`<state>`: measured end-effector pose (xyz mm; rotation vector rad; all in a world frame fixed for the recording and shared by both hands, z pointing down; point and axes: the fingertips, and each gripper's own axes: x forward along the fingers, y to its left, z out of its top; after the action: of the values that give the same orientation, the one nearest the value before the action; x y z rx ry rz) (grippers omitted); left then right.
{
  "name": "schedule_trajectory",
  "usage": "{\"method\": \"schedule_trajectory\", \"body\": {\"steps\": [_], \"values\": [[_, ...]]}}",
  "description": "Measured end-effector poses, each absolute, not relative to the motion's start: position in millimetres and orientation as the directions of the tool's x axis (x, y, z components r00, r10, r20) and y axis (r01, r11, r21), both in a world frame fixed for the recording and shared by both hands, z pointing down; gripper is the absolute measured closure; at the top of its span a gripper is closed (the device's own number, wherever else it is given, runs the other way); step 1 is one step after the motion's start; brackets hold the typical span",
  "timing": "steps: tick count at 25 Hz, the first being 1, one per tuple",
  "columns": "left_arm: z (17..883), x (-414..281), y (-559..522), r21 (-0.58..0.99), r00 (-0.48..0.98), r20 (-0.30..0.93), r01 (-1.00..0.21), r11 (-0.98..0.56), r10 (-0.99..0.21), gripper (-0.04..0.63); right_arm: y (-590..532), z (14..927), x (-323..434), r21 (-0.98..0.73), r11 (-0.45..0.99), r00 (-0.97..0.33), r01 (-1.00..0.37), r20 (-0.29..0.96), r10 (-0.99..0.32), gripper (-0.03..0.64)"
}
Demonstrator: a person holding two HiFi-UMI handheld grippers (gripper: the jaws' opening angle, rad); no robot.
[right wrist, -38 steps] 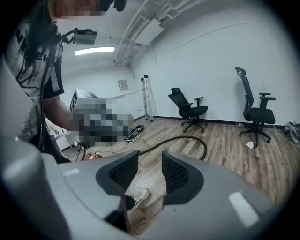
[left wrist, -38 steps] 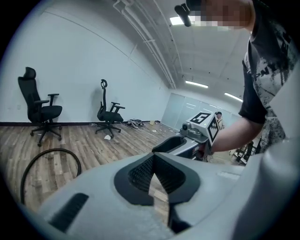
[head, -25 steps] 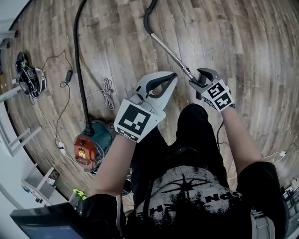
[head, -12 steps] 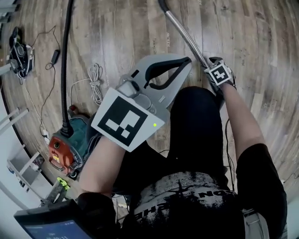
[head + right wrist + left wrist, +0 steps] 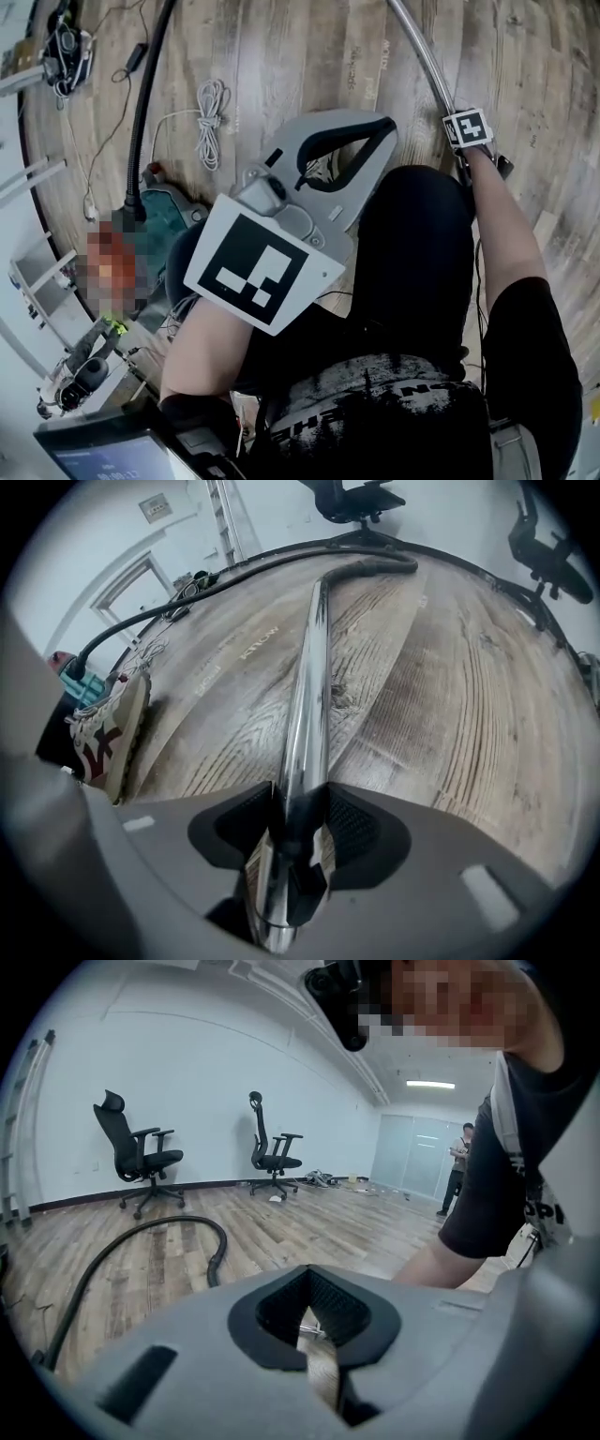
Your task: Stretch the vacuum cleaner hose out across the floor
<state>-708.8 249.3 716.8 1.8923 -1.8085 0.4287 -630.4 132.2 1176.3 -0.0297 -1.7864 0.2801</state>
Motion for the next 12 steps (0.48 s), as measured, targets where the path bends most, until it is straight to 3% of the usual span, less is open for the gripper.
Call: {"method": "schedule_trajectory", "body": {"steps": [12], "values": [[751, -693, 263, 0.089, 0.075, 0.609, -0.996, -0.026, -0.790, 0.595, 120, 1160, -616, -0.225, 0.961, -0.222, -0.160, 0.957, 0.187, 0.440]]}}
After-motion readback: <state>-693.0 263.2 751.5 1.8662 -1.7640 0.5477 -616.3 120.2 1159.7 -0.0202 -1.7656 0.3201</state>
